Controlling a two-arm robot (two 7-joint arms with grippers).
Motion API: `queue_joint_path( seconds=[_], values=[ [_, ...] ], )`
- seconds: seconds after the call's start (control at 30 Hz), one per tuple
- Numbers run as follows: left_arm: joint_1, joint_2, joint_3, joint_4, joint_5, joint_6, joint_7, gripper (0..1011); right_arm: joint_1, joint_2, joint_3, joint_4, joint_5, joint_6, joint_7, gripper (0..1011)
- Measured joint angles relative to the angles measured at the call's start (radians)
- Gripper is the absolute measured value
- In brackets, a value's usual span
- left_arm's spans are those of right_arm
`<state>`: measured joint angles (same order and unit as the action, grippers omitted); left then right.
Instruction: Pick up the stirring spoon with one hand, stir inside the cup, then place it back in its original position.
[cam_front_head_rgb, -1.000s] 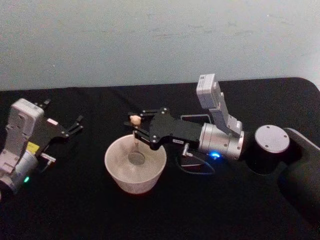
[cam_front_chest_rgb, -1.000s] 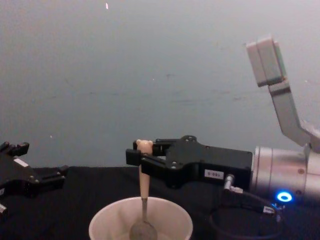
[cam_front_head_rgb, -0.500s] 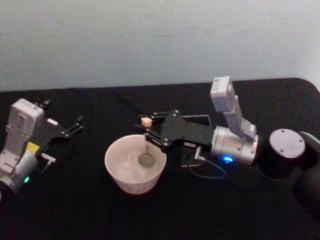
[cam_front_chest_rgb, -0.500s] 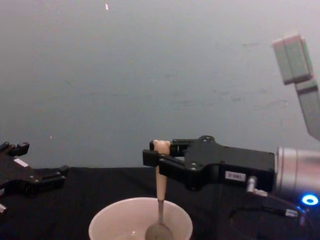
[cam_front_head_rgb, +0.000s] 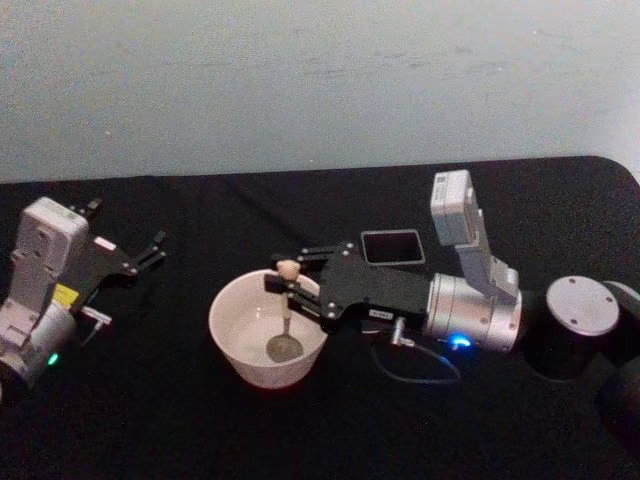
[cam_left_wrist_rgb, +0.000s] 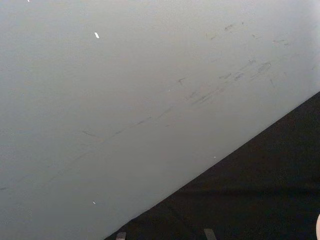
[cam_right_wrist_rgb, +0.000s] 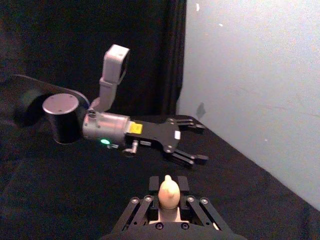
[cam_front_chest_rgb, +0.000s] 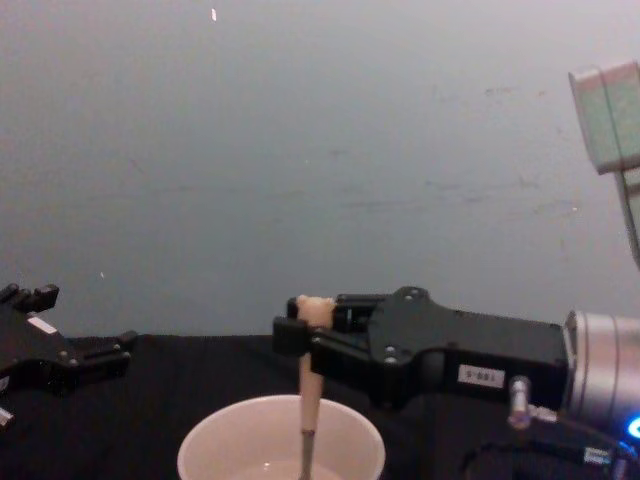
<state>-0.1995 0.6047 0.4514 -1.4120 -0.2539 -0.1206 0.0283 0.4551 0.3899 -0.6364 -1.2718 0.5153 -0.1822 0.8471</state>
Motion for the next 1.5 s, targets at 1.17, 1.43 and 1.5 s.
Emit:
queue_joint_path(
  seconds=[1.17, 1.43, 1.5],
  values=[
    [0.0, 0.0, 0.0, 0.0, 0.0, 0.0, 0.0, 1001, 0.094, -0.092, -0.01, 0.158, -0.036, -0.051, -0.02, 212],
    [0.0, 0.0, 0.0, 0.0, 0.0, 0.0, 0.0, 1001, 0.084, -0.078, -0.003, 0.141, -0.043, -0.047, -0.027, 212],
    [0.0, 0.0, 0.0, 0.0, 0.0, 0.0, 0.0, 1001, 0.077, -0.069, 0.002, 0.131, -0.043, -0.044, -0.028, 212]
  ],
)
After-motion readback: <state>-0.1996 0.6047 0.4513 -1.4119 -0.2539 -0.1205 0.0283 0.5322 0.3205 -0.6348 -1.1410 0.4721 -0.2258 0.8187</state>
